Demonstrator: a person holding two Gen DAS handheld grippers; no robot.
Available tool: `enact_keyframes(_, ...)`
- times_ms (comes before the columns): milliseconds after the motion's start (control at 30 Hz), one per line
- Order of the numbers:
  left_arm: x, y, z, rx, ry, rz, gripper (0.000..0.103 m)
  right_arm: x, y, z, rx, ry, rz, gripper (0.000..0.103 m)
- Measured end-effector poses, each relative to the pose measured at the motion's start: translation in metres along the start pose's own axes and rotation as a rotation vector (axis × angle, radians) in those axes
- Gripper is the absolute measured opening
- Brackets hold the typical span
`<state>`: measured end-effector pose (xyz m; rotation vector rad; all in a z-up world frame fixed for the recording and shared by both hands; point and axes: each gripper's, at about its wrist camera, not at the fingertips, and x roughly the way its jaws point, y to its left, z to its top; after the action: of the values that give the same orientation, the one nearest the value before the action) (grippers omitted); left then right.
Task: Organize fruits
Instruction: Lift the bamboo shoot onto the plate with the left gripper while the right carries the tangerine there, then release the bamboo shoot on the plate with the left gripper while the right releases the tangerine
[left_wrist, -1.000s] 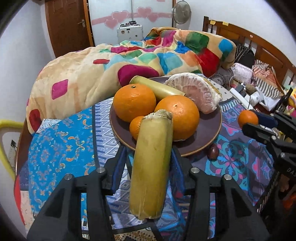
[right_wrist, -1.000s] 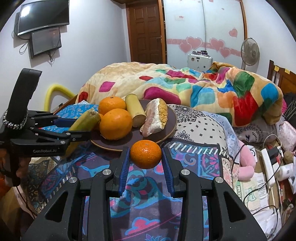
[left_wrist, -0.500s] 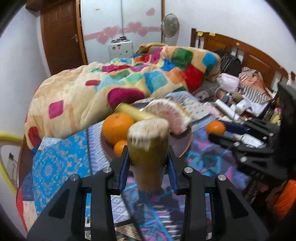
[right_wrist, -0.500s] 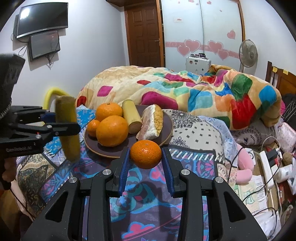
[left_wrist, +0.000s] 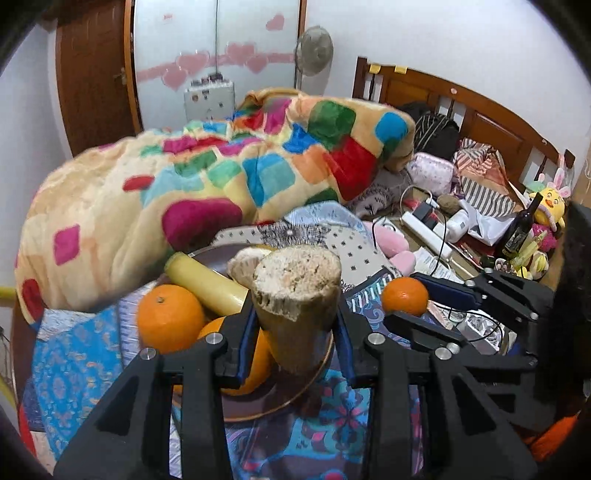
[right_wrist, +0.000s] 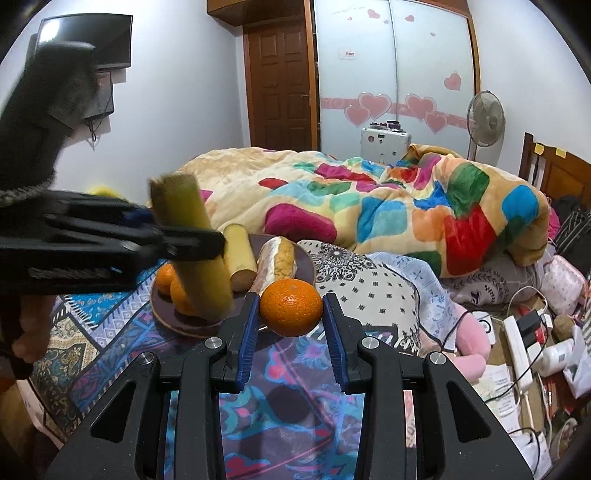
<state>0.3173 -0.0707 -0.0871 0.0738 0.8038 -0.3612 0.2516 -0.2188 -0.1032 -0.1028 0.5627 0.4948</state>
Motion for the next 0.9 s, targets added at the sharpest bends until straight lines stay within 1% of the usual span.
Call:
enact_keyframes(33,0.008,0.003,0.001,-0.012,0.017,-0.004,0.037,0.001,0.0,0.0,-0.004,0.002,-0.001,0.032)
enact_keyframes(133,0.018,0.008,0.002,-0.029,0.026,-0.027,0.037,0.005,0.0,-0.001,-0.02,0.007,-0.001,0.032)
enact_keyframes(167,0.02,0.008,0.003,-0.025,0.022,-0.019,0.038,0.008,0.001,-0.001,-0.026,0.01,-0.001,0.032)
enact_keyframes(267,0.024,0.006,0.005,0.006,0.006,0.044,0.042,0.012,0.002,0.0,-0.032,0.017,0.002,0.032)
enact_keyframes(333,0.026,0.008,0.007,0.005,0.005,0.059,0.045,0.015,0.003,0.0,-0.032,0.022,0.007,0.032)
enact_keyframes(433,0.025,0.012,0.007,0.008,-0.018,0.109,0.054,0.018,0.005,-0.001,-0.037,0.029,0.011,0.032)
enact_keyframes(467,0.023,0.014,0.007,0.012,-0.03,0.133,0.061,0.019,0.006,-0.001,-0.038,0.031,0.011,0.032)
enact_keyframes(500,0.022,0.015,0.007,0.014,-0.038,0.152,0.067,0.02,0.007,-0.001,-0.04,0.035,0.013,0.032)
enact_keyframes(567,0.018,0.02,0.006,0.012,-0.05,0.179,0.068,0.021,0.009,-0.001,-0.042,0.04,0.013,0.032)
enact_keyframes(700,0.007,0.033,0.004,-0.018,-0.062,0.175,0.068,0.019,0.016,0.002,-0.052,0.041,0.017,0.032)
enact_keyframes(900,-0.02,0.053,-0.012,-0.043,-0.092,0.207,0.07,0.018,0.029,0.011,-0.077,0.03,0.021,0.032)
